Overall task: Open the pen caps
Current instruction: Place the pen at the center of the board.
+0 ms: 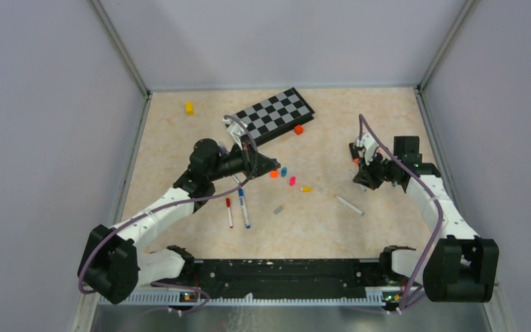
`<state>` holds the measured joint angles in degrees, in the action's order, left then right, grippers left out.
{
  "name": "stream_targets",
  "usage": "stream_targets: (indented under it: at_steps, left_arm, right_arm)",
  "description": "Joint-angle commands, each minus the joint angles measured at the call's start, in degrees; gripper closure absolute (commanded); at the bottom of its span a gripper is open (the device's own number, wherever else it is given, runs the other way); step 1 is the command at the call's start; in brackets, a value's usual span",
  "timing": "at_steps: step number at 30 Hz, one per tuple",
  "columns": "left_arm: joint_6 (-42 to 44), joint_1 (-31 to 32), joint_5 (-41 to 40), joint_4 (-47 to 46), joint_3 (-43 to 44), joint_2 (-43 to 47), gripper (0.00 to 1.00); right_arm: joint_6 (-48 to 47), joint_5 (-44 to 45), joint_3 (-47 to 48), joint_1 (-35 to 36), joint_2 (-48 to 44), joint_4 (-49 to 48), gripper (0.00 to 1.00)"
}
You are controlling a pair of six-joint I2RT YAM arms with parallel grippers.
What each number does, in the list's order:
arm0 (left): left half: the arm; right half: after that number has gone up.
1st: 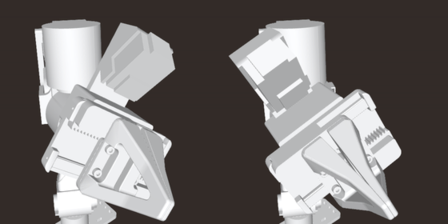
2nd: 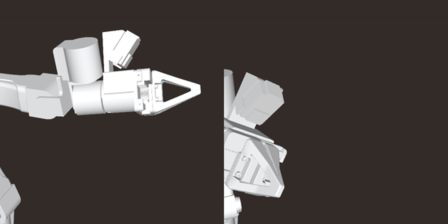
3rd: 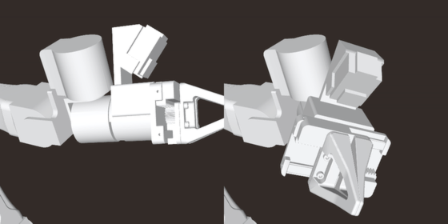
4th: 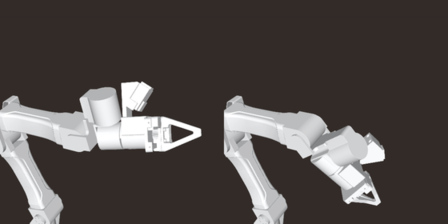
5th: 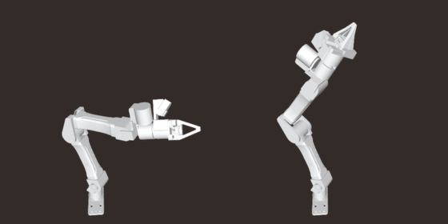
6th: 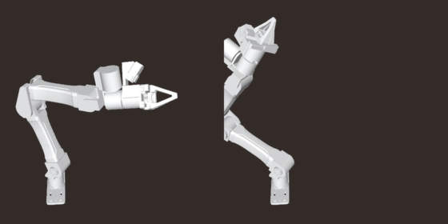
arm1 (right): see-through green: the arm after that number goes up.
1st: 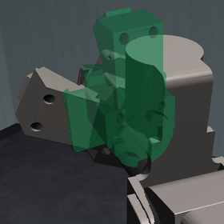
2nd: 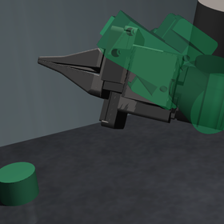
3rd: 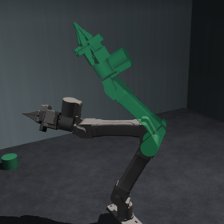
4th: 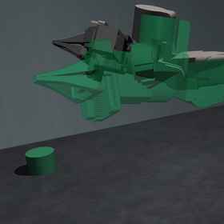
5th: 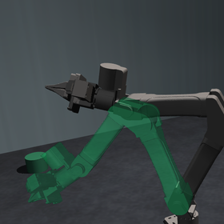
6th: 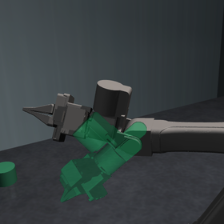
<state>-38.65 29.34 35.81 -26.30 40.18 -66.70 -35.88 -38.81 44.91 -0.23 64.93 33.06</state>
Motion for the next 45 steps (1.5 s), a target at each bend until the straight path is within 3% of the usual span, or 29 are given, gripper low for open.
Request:
stream_targets:
  at_steps: [1,9,20,29,37,42,45]
  left_arm:
    - [6.96,3.09,3.4,10.61,-0.97,-1.0,1.0]
    - [12.99,13.62,-8.9,18.93,-0.47,-7.37,1.0]
    - [13.35,20.84,-17.66,20.68,3.1,-20.13,0.99]
    - [13.96,24.01,-25.38,25.99,7.45,-25.54,0.93]
    - [14.13,24.79,-31.9,33.71,11.37,-28.63,0.86]
    - [13.87,25.04,-31.77,33.95,12.17,-29.79,0.78]
    - [13.79,25.15,-31.93,33.91,12.42,-29.58,0.68]
  right_arm:
    - [-3.38,10.7,-0.05,-1.48,3.74,2.69,1.0]
    - [-3.24,13.61,2.82,-1.48,15.28,6.61,0.94]
    - [-2.67,12.29,2.6,-1.44,18.11,6.21,0.88]
    - [-2.53,12.0,2.56,-1.03,18.95,6.29,0.83]
    - [-2.53,11.91,2.73,-0.57,19.54,6.56,0.79]
    - [-2.53,11.53,2.98,-0.56,19.08,6.91,0.76]
    - [-2.53,10.85,3.25,-0.56,18.14,7.11,0.75]
